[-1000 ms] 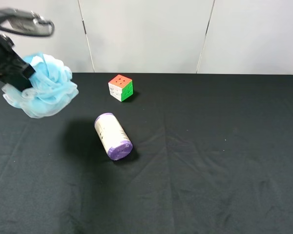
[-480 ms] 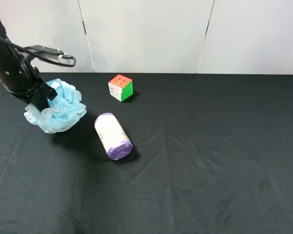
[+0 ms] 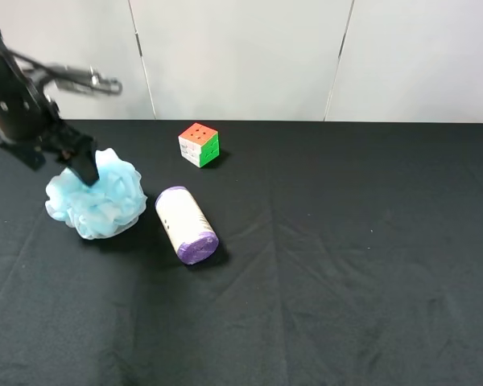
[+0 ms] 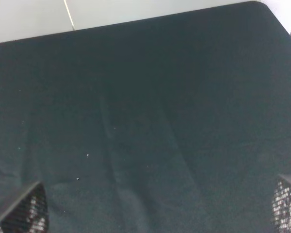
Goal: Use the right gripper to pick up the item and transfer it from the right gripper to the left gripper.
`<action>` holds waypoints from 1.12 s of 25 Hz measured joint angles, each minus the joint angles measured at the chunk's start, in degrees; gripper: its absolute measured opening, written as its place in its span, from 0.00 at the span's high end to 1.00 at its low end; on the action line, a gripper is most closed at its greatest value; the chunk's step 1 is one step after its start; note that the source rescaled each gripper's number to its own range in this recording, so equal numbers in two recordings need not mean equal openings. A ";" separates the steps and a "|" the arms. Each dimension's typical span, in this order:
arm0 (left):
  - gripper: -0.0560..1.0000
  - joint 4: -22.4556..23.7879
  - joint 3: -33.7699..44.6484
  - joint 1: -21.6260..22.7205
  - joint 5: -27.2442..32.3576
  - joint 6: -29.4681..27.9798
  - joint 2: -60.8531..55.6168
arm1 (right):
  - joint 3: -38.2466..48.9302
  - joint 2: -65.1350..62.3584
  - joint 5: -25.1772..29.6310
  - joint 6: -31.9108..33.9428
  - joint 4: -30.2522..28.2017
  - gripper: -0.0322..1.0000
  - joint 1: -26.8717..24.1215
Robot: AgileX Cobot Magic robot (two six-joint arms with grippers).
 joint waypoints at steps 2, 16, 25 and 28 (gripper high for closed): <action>0.01 0.00 -3.37 0.00 3.18 -0.07 -2.51 | 0.00 0.00 0.00 0.00 0.00 0.00 0.00; 0.00 0.11 -8.35 0.00 16.01 -3.21 -29.46 | 0.00 0.00 0.06 0.00 0.00 0.00 0.00; 0.00 0.12 5.45 0.00 16.06 -5.16 -50.35 | 0.00 0.00 0.06 0.00 0.00 0.00 0.00; 0.00 0.12 12.86 0.00 16.00 -5.16 -58.58 | 0.00 0.00 0.06 0.00 0.00 0.00 0.00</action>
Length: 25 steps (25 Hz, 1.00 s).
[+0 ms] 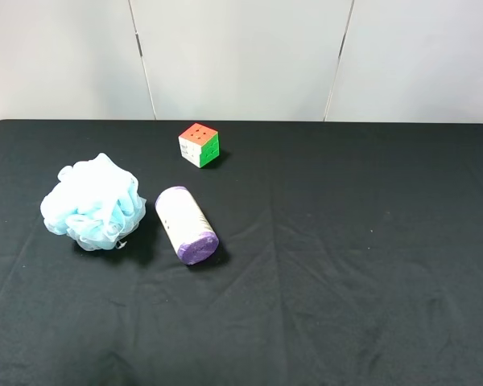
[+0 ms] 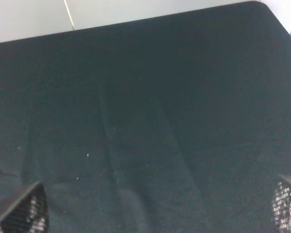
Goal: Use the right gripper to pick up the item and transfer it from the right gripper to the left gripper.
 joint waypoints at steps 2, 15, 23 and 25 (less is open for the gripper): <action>0.00 0.00 4.69 0.00 -0.08 0.00 -5.81 | 0.00 0.00 0.00 0.00 0.00 0.00 0.00; 0.00 -0.05 24.11 0.00 -2.09 -6.01 -36.61 | 0.00 0.00 0.00 0.05 0.00 0.00 0.00; 0.00 -0.02 26.64 0.00 -5.92 -7.60 -39.58 | 0.00 0.00 0.00 0.05 0.00 0.00 0.00; 0.00 -0.02 26.64 0.00 -5.92 -7.65 -39.58 | 0.00 0.00 0.00 0.05 0.00 0.00 0.00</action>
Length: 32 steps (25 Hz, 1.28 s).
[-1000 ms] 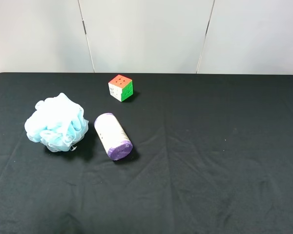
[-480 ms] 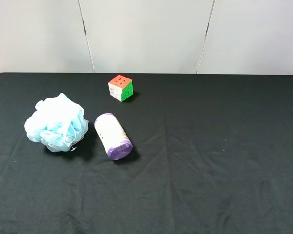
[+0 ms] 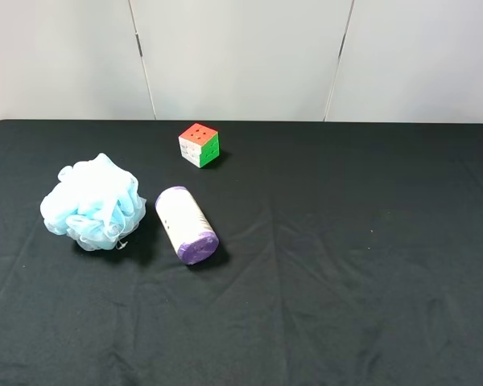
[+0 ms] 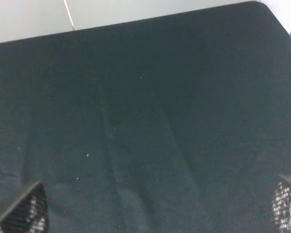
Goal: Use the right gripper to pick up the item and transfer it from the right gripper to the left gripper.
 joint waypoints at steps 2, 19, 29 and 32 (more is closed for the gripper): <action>0.00 0.00 0.00 0.00 0.00 0.01 0.00 | 0.00 0.00 0.00 0.00 0.00 0.00 0.00; 0.00 0.00 0.00 10.65 0.00 0.01 0.00 | 0.00 0.00 0.04 0.00 0.00 0.00 0.00; 0.00 0.00 0.00 10.65 0.00 0.01 0.00 | 0.00 0.00 0.04 0.00 0.00 0.00 0.00; 0.00 0.00 0.00 10.65 0.00 0.01 0.00 | 0.00 0.00 0.04 0.00 0.00 0.00 0.00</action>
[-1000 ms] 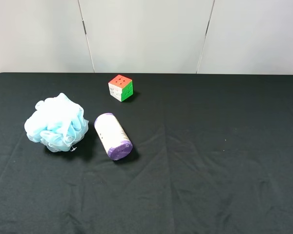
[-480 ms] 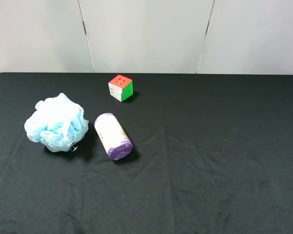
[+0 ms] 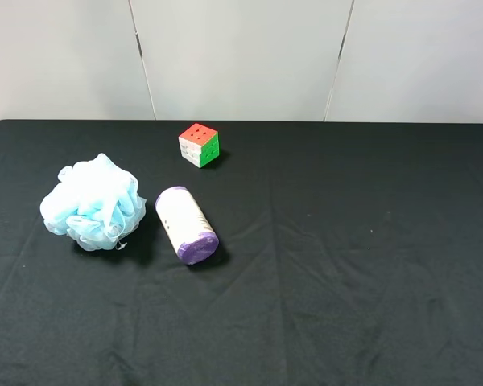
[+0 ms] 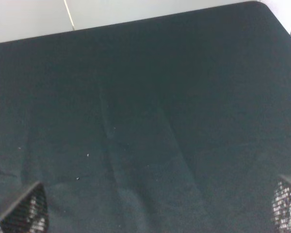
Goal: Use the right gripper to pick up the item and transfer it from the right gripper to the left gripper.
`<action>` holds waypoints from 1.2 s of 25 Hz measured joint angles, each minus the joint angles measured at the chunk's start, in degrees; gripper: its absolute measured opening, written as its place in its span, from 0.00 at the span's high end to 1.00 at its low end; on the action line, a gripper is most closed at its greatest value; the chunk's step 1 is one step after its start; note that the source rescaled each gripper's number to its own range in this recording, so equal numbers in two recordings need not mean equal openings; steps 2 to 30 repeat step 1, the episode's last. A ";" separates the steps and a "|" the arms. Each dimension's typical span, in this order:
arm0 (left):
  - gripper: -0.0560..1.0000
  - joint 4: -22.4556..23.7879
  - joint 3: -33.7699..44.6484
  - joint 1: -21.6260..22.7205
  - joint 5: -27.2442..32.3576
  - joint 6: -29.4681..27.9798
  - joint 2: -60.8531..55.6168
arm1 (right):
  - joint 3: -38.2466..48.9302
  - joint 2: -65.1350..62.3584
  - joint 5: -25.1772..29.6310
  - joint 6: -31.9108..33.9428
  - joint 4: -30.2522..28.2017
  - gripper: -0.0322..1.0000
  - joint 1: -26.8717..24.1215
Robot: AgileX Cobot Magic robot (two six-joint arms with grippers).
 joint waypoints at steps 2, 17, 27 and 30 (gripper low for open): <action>0.00 0.00 0.00 0.00 0.00 0.00 0.00 | 0.00 0.00 0.00 0.00 0.00 0.00 0.00; 0.00 0.00 0.00 0.00 0.00 0.00 0.00 | 0.00 0.00 0.00 0.00 0.00 0.00 0.00; 0.00 0.00 0.00 0.00 0.00 0.00 0.00 | 0.00 0.00 0.00 0.00 0.00 0.00 0.00; 0.00 0.00 0.00 0.00 0.00 0.00 0.00 | 0.00 0.00 0.00 0.00 0.00 0.00 0.00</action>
